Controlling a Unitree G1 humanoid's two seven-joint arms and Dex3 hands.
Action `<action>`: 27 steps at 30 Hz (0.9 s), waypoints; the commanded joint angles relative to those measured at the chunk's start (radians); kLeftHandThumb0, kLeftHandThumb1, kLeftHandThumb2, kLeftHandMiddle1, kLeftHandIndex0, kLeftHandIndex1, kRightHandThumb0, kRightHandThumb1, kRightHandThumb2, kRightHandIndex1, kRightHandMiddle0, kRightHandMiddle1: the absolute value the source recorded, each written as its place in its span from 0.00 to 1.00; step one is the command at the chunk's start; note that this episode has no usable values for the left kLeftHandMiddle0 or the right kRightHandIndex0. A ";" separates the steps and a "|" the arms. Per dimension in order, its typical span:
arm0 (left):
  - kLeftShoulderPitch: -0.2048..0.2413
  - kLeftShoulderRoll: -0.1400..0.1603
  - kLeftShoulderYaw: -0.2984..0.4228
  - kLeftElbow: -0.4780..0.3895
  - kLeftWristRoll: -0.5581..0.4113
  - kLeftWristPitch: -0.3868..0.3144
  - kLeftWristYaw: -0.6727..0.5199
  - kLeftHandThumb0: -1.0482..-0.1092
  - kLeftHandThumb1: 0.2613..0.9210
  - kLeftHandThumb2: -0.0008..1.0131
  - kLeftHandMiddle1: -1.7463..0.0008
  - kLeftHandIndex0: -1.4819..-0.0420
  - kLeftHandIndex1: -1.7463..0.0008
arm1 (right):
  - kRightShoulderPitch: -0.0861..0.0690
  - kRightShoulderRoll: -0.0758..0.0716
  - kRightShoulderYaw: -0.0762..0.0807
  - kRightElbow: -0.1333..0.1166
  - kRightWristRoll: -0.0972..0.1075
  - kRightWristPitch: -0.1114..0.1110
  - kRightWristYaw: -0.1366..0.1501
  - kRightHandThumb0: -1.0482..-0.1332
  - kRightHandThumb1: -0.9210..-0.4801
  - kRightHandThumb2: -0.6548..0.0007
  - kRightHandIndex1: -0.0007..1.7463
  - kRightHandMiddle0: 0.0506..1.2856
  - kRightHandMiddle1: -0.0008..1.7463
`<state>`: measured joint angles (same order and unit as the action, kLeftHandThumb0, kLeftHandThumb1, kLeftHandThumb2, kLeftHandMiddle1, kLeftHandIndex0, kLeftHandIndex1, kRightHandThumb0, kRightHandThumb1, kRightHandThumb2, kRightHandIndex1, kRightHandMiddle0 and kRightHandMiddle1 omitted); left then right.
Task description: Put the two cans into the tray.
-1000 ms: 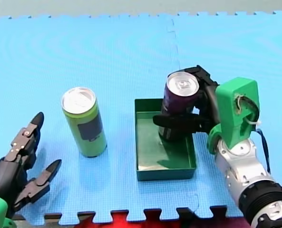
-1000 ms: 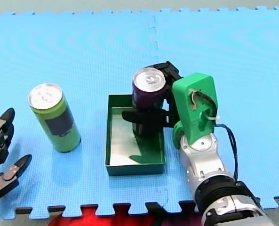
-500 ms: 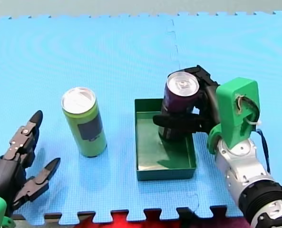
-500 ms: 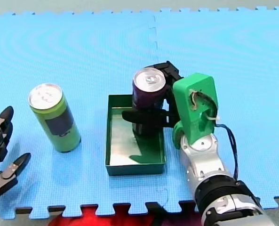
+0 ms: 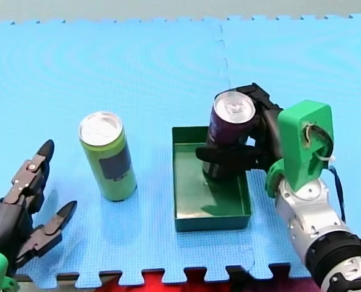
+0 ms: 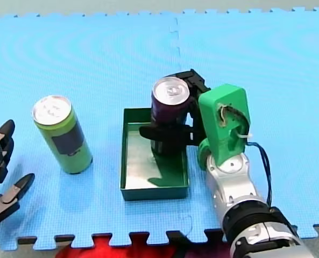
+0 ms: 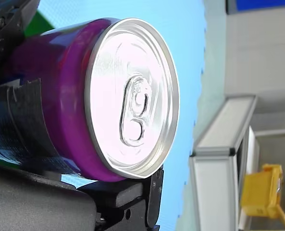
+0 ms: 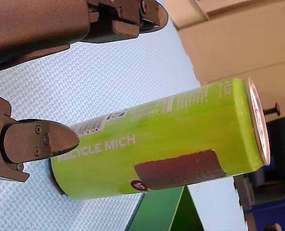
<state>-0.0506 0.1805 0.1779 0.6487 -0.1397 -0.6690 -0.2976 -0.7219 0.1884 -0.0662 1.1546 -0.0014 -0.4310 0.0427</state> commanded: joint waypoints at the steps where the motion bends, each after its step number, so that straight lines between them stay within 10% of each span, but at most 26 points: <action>1: 0.002 0.006 0.001 -0.006 0.000 0.001 0.002 0.00 1.00 0.40 1.00 0.93 1.00 | -0.003 0.000 -0.004 -0.005 0.005 -0.020 -0.004 0.54 0.34 1.00 1.00 0.37 1.00; 2: 0.003 0.007 0.001 -0.008 0.000 0.001 0.002 0.00 1.00 0.40 1.00 0.93 1.00 | -0.003 0.001 -0.006 -0.005 0.006 -0.023 -0.005 0.41 0.39 1.00 1.00 0.34 0.94; 5: 0.005 0.006 0.000 -0.012 0.000 0.002 0.002 0.00 1.00 0.40 1.00 0.93 1.00 | 0.001 -0.001 -0.003 -0.009 0.004 -0.024 -0.001 0.17 0.52 1.00 0.36 0.30 0.16; 7: 0.004 0.006 0.000 -0.009 0.000 0.001 0.000 0.00 1.00 0.40 1.00 0.93 1.00 | 0.002 -0.006 0.002 -0.011 0.002 -0.021 0.016 0.14 0.53 1.00 0.14 0.19 0.04; 16: -0.002 0.006 0.000 0.004 -0.002 -0.006 -0.004 0.00 1.00 0.41 1.00 0.93 1.00 | 0.002 -0.035 0.061 -0.019 -0.074 -0.023 0.000 0.12 0.49 0.99 0.00 0.06 0.00; 27: -0.009 0.007 0.002 0.024 -0.007 -0.017 -0.014 0.00 1.00 0.41 1.00 0.94 1.00 | 0.003 -0.039 0.076 -0.030 -0.083 -0.012 -0.012 0.12 0.43 0.99 0.00 0.05 0.00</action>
<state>-0.0575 0.1805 0.1764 0.6676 -0.1417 -0.6787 -0.3106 -0.7174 0.1538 0.0093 1.1300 -0.0849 -0.4468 0.0338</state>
